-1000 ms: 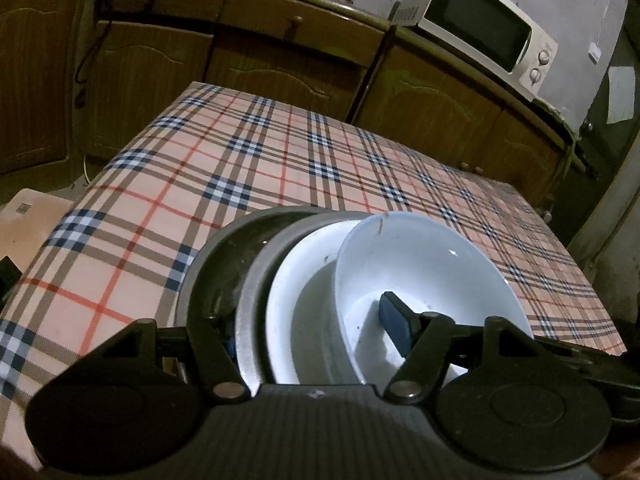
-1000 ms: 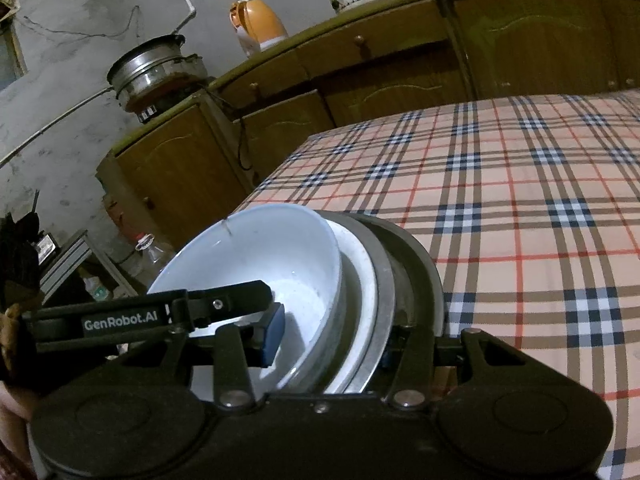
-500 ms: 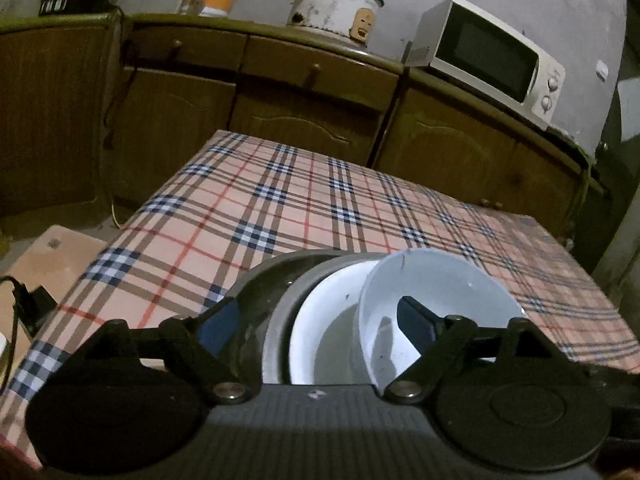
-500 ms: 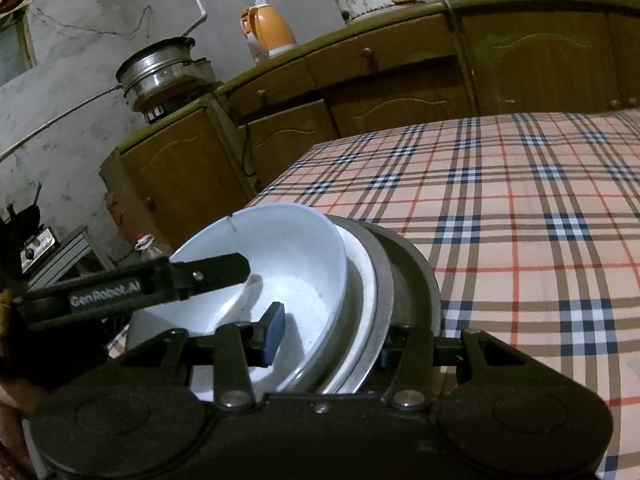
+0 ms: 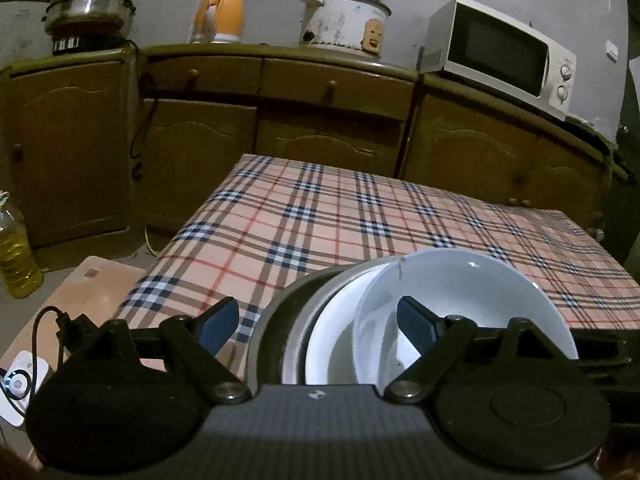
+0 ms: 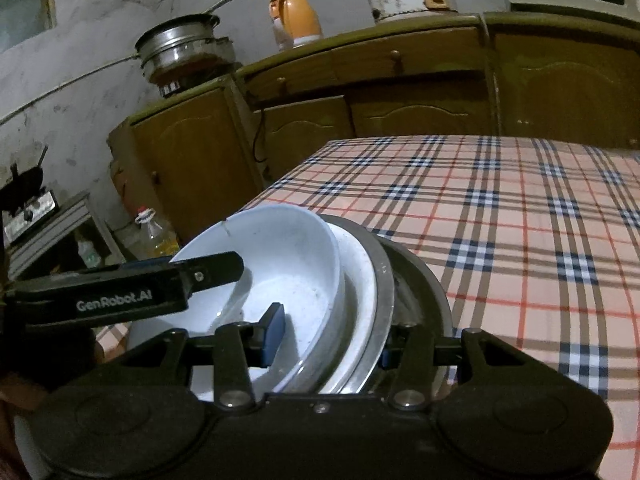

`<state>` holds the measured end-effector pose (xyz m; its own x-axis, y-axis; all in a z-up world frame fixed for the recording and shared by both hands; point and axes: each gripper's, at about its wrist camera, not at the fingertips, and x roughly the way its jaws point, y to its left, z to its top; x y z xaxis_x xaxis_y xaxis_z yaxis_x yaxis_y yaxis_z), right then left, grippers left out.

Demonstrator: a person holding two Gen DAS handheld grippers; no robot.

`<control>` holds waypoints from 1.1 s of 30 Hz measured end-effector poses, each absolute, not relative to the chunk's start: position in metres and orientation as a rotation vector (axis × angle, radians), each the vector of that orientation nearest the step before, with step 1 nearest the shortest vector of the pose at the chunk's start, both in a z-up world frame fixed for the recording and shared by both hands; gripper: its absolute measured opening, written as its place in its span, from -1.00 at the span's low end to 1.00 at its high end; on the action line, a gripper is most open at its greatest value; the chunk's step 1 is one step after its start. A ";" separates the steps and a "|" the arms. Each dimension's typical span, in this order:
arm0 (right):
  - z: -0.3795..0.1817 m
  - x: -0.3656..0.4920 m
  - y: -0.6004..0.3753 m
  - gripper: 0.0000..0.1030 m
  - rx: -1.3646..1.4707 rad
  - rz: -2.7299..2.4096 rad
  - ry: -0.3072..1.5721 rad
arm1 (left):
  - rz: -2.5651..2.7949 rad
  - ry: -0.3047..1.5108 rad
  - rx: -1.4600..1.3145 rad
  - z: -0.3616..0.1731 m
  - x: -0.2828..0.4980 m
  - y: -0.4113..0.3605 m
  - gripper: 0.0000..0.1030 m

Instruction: Organize plates and bowls

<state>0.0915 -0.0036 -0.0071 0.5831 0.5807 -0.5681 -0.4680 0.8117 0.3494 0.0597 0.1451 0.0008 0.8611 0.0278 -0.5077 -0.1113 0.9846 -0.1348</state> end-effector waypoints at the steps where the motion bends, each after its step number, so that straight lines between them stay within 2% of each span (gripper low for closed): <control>1: -0.006 0.092 -0.002 0.07 0.156 0.619 0.723 | 0.072 0.532 -0.161 0.001 0.060 0.145 0.73; 13: 0.004 0.100 0.010 0.12 0.060 0.636 0.757 | 0.110 0.577 -0.145 -0.006 0.062 0.147 0.87; 25: 0.009 0.121 0.017 0.14 0.001 0.673 0.851 | 0.134 0.595 -0.150 -0.007 0.064 0.148 0.89; 33: 0.013 0.135 0.025 0.18 -0.053 0.701 0.912 | 0.157 0.613 -0.187 -0.010 0.066 0.155 1.00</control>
